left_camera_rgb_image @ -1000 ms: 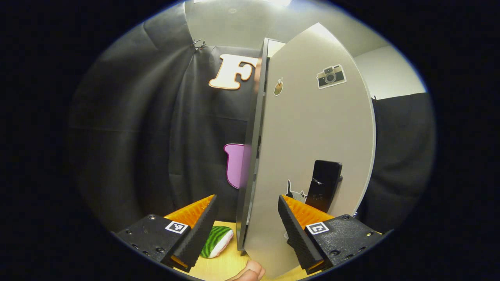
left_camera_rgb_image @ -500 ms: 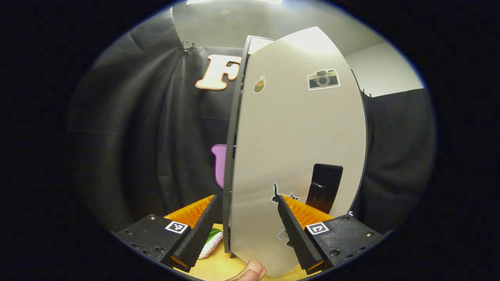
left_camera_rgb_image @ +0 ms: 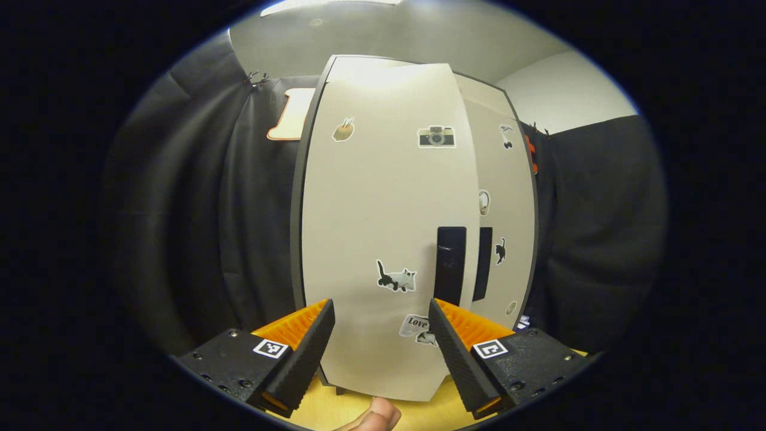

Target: Grab one shoe with the right hand and put it into the shoe cabinet, grab the other shoe with the left hand and put it into the shoe cabinet; then close the right door with the right hand and the left door with the left hand.

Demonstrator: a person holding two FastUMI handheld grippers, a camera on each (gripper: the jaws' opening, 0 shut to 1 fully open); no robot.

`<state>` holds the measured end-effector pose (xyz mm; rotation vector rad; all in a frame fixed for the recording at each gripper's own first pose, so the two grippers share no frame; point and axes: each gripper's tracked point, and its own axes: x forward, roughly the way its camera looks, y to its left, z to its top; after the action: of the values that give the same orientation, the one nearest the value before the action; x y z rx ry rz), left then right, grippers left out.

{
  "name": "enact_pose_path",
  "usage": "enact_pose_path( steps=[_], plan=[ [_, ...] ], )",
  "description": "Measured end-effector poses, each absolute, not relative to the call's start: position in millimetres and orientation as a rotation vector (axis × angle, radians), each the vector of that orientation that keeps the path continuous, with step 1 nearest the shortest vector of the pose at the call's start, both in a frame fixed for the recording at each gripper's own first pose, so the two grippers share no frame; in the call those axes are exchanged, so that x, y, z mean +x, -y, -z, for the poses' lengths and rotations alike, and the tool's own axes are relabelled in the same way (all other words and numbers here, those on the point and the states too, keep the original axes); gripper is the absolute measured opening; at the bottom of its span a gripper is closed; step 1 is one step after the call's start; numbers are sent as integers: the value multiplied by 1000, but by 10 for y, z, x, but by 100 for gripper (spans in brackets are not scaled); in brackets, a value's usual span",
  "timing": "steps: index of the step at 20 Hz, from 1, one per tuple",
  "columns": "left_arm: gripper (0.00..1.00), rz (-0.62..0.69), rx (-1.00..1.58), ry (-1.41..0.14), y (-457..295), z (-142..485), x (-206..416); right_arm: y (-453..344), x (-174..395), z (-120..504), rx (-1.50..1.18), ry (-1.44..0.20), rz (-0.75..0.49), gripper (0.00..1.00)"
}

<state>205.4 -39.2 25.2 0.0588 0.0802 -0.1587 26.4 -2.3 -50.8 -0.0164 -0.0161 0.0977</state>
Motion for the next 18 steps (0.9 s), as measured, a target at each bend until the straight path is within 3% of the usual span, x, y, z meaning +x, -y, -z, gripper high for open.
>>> enact_pose_path(
  steps=[4, 5, 11, 12, 18],
  plan=[
    [93, 122, 64, -49, 306, -284, 1698, -8, 259, 543, -15, 9, -99, 94],
    [96, 108, 73, -36, 277, -302, 1615, -8, 262, 542, -20, 7, -97, 96],
    [93, 103, 63, -33, 282, -145, 1229, -147, 266, 612, -8, -5, -129, 96],
    [96, 106, 47, -34, 294, -111, 1150, -163, 264, 611, -5, -4, -137, 96],
    [96, 85, -11, -60, 183, 105, 891, -93, 254, 637, 2, -7, -124, 96]
  ],
)
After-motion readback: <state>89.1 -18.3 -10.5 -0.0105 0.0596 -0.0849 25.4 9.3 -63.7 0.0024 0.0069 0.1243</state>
